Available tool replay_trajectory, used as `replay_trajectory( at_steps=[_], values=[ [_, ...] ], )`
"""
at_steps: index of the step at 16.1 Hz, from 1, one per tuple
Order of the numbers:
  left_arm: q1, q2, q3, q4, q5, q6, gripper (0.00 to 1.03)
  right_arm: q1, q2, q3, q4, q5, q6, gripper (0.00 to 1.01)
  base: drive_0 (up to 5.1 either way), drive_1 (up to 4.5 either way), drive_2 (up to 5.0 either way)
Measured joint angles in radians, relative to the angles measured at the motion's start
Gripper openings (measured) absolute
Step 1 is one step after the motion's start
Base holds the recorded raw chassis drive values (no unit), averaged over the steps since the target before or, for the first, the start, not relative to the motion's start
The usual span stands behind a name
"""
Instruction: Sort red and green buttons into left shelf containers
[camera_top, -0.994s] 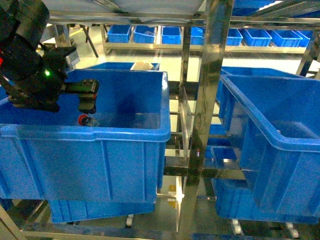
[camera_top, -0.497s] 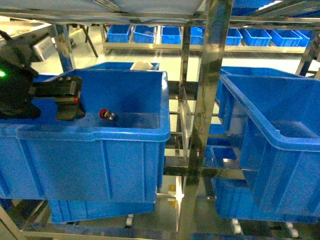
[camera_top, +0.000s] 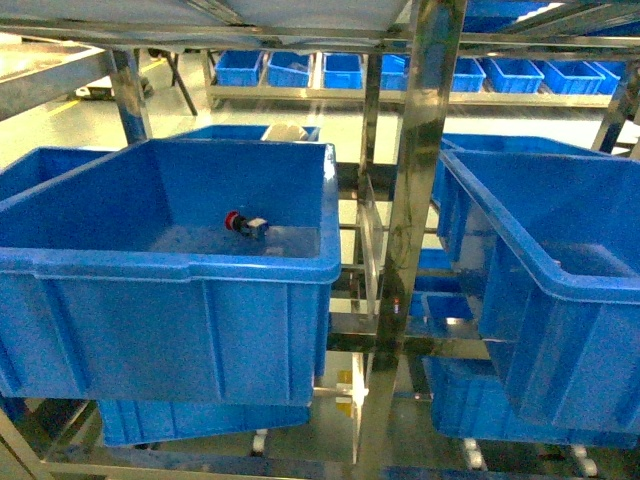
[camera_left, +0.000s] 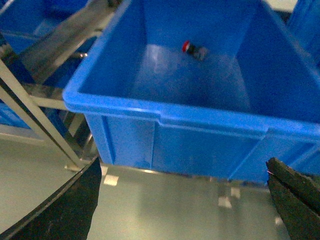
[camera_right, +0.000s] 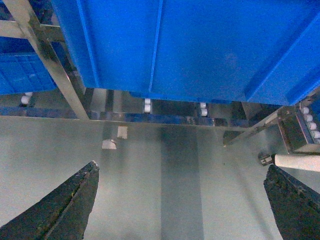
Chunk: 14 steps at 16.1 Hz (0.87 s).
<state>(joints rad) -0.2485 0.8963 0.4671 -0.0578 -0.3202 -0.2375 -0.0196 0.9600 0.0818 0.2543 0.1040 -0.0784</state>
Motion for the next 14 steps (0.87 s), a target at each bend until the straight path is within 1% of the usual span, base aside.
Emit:
replay_trajectory(
  at_steps=[2, 4, 5, 6, 7, 8, 9, 11, 12, 13, 14],
  values=[
    [0.01, -0.019, 0.015, 0.02, -0.024, -0.024, 0.98, 0.0, 0.0, 0.0, 0.0, 0.0, 0.0, 0.98, 0.0, 0.0, 0.0],
    [0.008, -0.002, 0.014, 0.006, -0.022, -0.027, 0.98, 0.0, 0.002, 0.0, 0.011, -0.002, 0.001, 0.98, 0.0, 0.0, 0.0],
    [0.009, 0.0, 0.005, 0.045, -0.013, -0.017, 0.97, 0.01, 0.127, -0.064, 0.327, -0.045, 0.025, 0.91, 0.0, 0.0, 0.0],
    [0.033, -0.013, -0.073, 0.287, 0.059, 0.032, 0.89, 0.015, 0.285, -0.085, 0.513, -0.087, 0.042, 0.82, 0.0, 0.0, 0.0],
    [0.046, -0.05, -0.154, 0.441, 0.115, 0.095, 0.8, 0.016, 0.372, -0.089, 0.67, -0.101, 0.053, 0.73, 0.0, 0.0, 0.0],
    [0.066, -0.085, -0.223, 0.542, 0.139, 0.144, 0.71, 0.019, 0.316, -0.09, 0.833, -0.103, 0.058, 0.64, 0.0, 0.0, 0.0],
    [0.089, -0.099, -0.263, 0.604, 0.148, 0.173, 0.62, 0.019, 0.196, -0.09, 0.895, -0.103, 0.061, 0.56, 0.0, 0.0, 0.0],
    [0.102, -0.108, -0.273, 0.619, 0.155, 0.187, 0.56, 0.019, 0.076, -0.09, 0.867, -0.104, 0.063, 0.49, -0.3, -0.34, -0.3],
    [0.109, -0.14, -0.286, 0.62, 0.172, 0.201, 0.45, 0.019, -0.044, -0.09, 0.759, -0.108, 0.064, 0.38, 0.0, 0.0, 0.0],
    [0.123, -0.191, -0.31, 0.614, 0.201, 0.217, 0.31, 0.019, -0.127, -0.089, 0.615, -0.105, 0.064, 0.25, 0.0, 0.0, 0.0],
    [0.142, -0.225, -0.333, 0.599, 0.213, 0.22, 0.18, 0.019, -0.256, -0.089, 0.501, -0.105, 0.064, 0.1, 0.0, 0.0, 0.0]
  ],
)
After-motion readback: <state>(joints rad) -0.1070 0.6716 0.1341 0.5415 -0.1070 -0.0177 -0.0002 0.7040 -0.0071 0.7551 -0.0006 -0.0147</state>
